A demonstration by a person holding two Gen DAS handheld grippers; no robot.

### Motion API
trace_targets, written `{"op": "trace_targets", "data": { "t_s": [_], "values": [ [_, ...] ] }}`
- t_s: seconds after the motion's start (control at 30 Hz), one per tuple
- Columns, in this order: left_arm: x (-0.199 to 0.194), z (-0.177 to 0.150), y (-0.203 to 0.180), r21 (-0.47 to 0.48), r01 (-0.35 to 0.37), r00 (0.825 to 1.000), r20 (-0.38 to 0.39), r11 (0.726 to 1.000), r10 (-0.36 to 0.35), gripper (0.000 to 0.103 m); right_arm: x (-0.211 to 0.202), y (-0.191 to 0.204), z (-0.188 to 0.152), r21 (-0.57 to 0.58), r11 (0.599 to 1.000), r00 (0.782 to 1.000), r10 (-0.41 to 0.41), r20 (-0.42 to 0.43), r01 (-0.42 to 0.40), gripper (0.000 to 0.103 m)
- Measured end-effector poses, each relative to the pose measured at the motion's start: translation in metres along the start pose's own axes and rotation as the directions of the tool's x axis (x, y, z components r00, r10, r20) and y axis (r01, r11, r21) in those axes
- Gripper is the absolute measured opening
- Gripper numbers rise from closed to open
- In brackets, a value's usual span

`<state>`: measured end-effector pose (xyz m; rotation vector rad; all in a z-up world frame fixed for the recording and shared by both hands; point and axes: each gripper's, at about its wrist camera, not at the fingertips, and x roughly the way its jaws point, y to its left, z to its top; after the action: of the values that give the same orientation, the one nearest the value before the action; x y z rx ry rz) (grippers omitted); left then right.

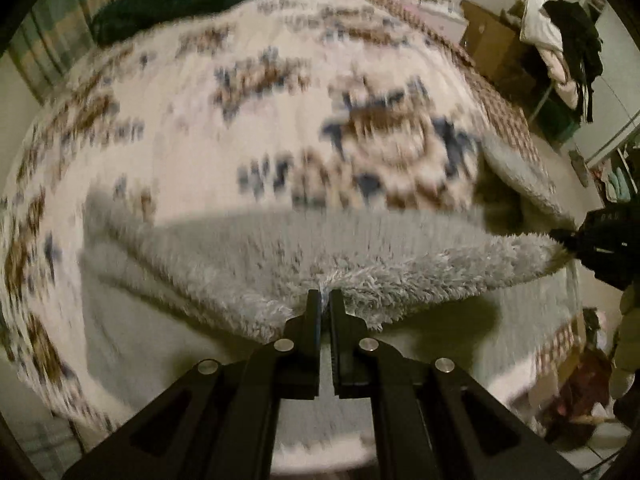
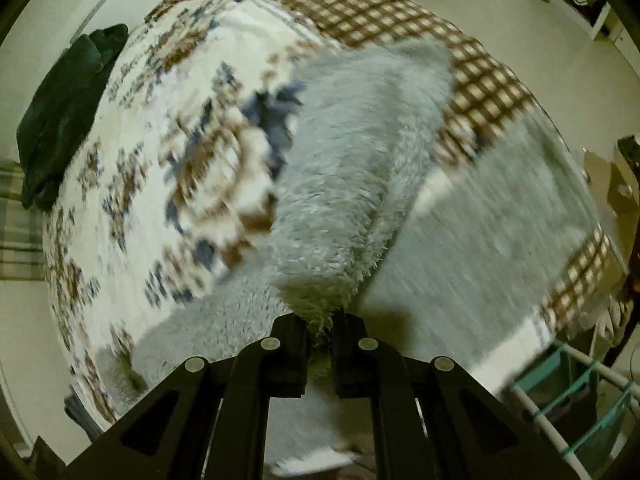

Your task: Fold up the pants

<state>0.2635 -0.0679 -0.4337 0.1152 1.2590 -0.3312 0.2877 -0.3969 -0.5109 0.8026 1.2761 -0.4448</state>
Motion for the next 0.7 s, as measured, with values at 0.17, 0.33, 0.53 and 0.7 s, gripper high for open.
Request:
{"op": "trace_targets", "data": {
  "t_s": [0.17, 0.33, 0.53, 0.7],
  "values": [
    [0.028, -0.073, -0.011, -0.011, -0.008, 0.992, -0.124, 1.000, 0.006, 0.002, 0.012, -0.053, -0.057, -0.003, 0.999, 0.998, -0.048, -0.042, 0.048, 0.009],
    [0.065, -0.113, -0.016, -0.014, -0.032, 0.982, -0.185, 0.999, 0.029, 0.002, 0.045, -0.095, -0.101, -0.013, 0.993, 0.987, -0.121, -0.104, 0.120, 0.009],
    [0.106, -0.132, -0.017, -0.001, -0.082, 0.970, -0.229, 0.997, 0.079, 0.004, 0.083, -0.121, -0.124, -0.068, 0.985, 0.971, -0.168, -0.168, 0.158, 0.010],
    [0.103, -0.133, -0.016, -0.007, -0.103, 0.963, -0.252, 0.995, 0.098, 0.011, 0.097, -0.127, -0.123, -0.128, 0.985, 0.964, -0.142, -0.226, 0.115, 0.048]
  ]
}}
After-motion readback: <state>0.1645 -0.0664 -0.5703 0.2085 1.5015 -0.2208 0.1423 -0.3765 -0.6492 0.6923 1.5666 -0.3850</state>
